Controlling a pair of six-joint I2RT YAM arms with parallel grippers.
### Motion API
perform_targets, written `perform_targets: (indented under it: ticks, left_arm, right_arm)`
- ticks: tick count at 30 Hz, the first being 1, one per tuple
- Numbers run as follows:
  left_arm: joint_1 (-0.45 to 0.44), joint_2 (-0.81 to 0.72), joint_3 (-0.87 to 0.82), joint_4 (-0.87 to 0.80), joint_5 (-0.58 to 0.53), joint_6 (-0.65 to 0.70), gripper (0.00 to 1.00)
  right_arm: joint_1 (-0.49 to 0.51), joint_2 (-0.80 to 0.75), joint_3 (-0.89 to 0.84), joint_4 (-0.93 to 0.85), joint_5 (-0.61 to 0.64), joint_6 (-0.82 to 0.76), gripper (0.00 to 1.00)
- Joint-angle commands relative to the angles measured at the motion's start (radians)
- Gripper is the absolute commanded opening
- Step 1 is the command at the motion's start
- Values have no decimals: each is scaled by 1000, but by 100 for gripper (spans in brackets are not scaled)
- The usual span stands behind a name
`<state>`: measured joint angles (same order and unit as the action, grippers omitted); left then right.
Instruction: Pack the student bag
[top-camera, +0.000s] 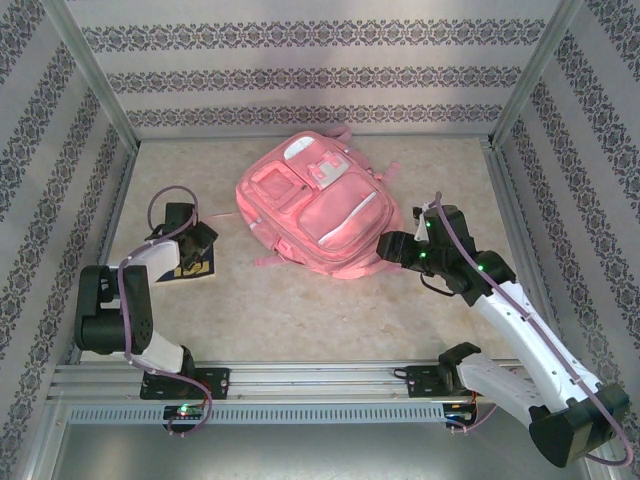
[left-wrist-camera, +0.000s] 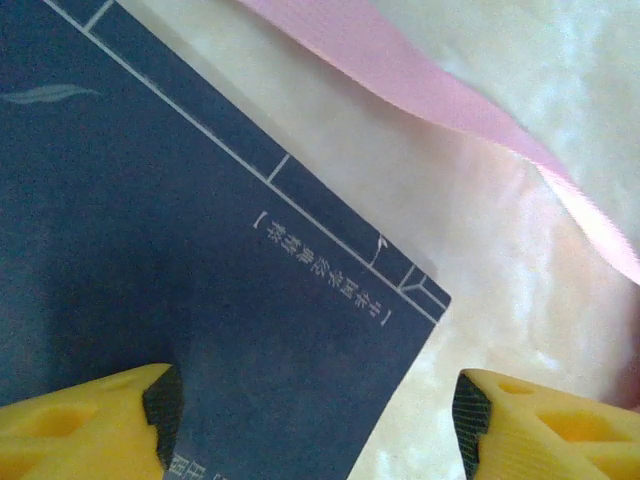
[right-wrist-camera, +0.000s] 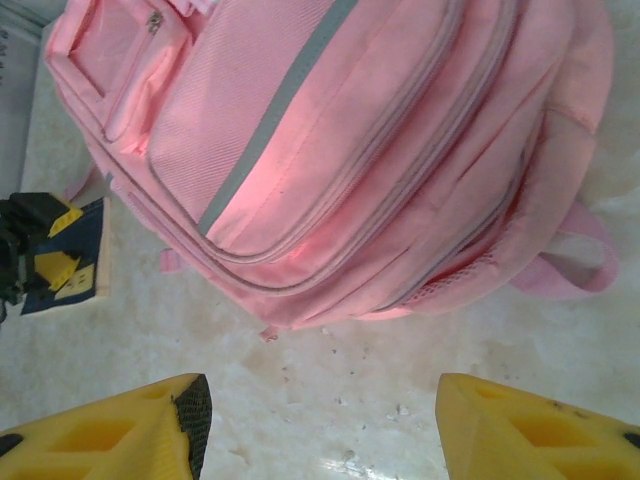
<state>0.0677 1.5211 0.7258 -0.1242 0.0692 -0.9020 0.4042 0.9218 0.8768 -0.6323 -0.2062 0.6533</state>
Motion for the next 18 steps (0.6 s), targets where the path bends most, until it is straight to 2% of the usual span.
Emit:
perform_targets:
  ticks: [1,6,12,18]
  left_arm:
    - [-4,3,-85,58,127,-78,70]
    - [-83,-61,-152,-42,162,-138,68]
    - [-242,-239,-265,-154,199,-189,66]
    - [-387,-343,-318,-214,315,-125,63]
  right_arm:
    - [11,18,-17,51,-43,15,62]
    - [14,89,-4,86,-75,21,61]
    - [49,187,38,118,-95,0,61]
    - [111,307,88,147,-147,-37,61]
